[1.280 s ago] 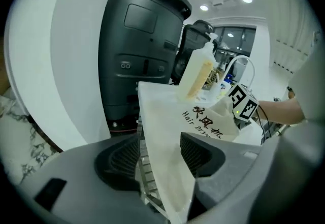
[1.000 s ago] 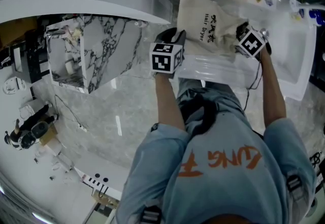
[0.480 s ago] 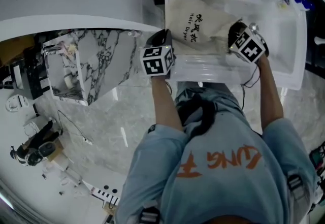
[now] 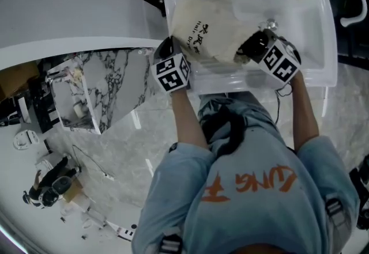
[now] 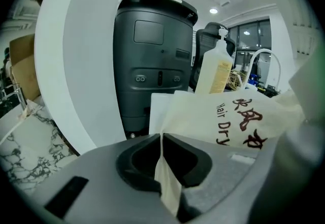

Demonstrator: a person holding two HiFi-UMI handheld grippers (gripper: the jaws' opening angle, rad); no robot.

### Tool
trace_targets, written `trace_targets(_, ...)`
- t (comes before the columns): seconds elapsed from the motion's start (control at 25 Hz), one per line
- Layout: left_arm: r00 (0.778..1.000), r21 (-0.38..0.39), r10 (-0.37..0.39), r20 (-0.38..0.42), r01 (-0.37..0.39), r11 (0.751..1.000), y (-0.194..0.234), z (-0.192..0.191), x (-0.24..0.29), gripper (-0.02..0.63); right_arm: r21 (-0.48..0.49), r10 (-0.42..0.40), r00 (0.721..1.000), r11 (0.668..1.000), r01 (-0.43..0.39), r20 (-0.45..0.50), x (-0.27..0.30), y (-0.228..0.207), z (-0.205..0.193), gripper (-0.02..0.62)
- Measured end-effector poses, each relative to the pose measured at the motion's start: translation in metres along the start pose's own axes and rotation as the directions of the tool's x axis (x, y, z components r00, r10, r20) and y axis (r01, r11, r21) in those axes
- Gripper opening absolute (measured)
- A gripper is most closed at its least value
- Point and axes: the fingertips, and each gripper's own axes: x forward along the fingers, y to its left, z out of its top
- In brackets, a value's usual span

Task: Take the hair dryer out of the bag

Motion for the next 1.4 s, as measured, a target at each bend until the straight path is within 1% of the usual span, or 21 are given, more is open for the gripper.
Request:
trace_targets(0.08, 0.999, -0.018, 0.032, 0.014, -0.032, 0.999, 0.002, 0.003, 0.001, 0.015, -0.025, 0.001, 1.0, 1.0, -0.001, 0.009, -0.006, 0.006, -0.007, 0.222)
trace_targets(0.2, 0.991, -0.076, 0.129, 0.024, -0.127, 0.989, 0.023, 0.006, -0.003, 0.011, -0.034, 0.001, 1.0, 0.999, -0.001, 0.012, -0.02, 0.01, -0.017, 0.222)
trace_targets(0.28, 0.988, -0.113, 0.149, 0.033, -0.144, 0.983, 0.034, 0.008, -0.006, 0.011, -0.007, -0.022, 1.0, 1.0, 0.022, 0.003, -0.03, 0.006, -0.031, 0.222)
trace_targets(0.48, 0.979, -0.115, 0.202, 0.026, -0.197, 0.974, 0.046, 0.013, -0.008, 0.011, 0.111, -0.12, 0.993, 0.987, 0.12, -0.004, -0.056, -0.019, -0.059, 0.222)
trace_targets(0.56, 0.978, -0.109, 0.206, 0.02, -0.202, 0.973, 0.047, 0.016, -0.007, 0.012, 0.165, -0.16, 0.987, 0.973, 0.16, -0.014, -0.064, -0.029, -0.071, 0.222)
trace_targets(0.64, 0.976, -0.101, 0.214, 0.032, -0.21, 0.973, 0.047, 0.025, -0.009, 0.042, 0.22, -0.205, 0.978, 0.953, 0.207, -0.032, -0.072, -0.038, -0.081, 0.222)
trace_targets(0.72, 0.971, -0.089, 0.228, 0.078, -0.221, 0.971, 0.045, 0.044, -0.014, 0.079, 0.283, -0.245, 0.968, 0.926, 0.25, -0.051, -0.079, -0.047, -0.092, 0.222)
trace_targets(0.8, 0.962, -0.064, 0.233, 0.145, -0.226, 0.972, 0.035, 0.069, -0.02, 0.084, 0.344, -0.275, 0.96, 0.897, 0.278, -0.059, -0.087, -0.053, -0.101, 0.222)
trace_targets(0.88, 0.956, -0.04, 0.202, 0.214, -0.198, 0.979, 0.015, 0.092, -0.023, 0.084, 0.387, -0.299, 0.953, 0.874, 0.295, -0.054, -0.094, -0.058, -0.109, 0.222)
trace_targets(0.92, 0.954, -0.031, 0.17, 0.246, -0.167, 0.985, 0.001, 0.102, -0.024, 0.083, 0.402, -0.309, 0.95, 0.864, 0.302, -0.05, -0.096, -0.061, -0.112, 0.222)
trace_targets(1.0, 0.95, -0.008, 0.084, 0.301, -0.086, 0.996, -0.033, 0.117, -0.024, 0.07, 0.435, -0.324, 0.944, 0.843, 0.316, -0.059, -0.101, -0.065, -0.118, 0.222)
trace_targets(1.08, 0.941, 0.028, -0.001, 0.339, -0.009, 1.0, -0.066, 0.126, -0.023, 0.029, 0.476, -0.34, 0.938, 0.815, 0.331, -0.069, -0.104, -0.071, -0.125, 0.223)
trace_targets(1.16, 0.929, 0.066, -0.083, 0.361, 0.064, 0.996, -0.097, 0.13, -0.022, 0.005, 0.524, -0.352, 0.933, 0.783, 0.337, -0.073, -0.104, -0.075, -0.131, 0.224)
trace_targets(1.24, 0.917, 0.1, -0.161, 0.365, 0.133, 0.986, -0.126, 0.13, -0.022, 0.003, 0.576, -0.36, 0.93, 0.745, 0.337, -0.078, -0.104, -0.078, -0.138, 0.224)
trace_targets(1.4, 0.896, 0.16, -0.268, 0.354, 0.224, 0.961, -0.176, 0.128, -0.019, 0.003, 0.675, -0.385, 0.918, 0.655, 0.341, -0.09, -0.107, -0.092, -0.149, 0.224)
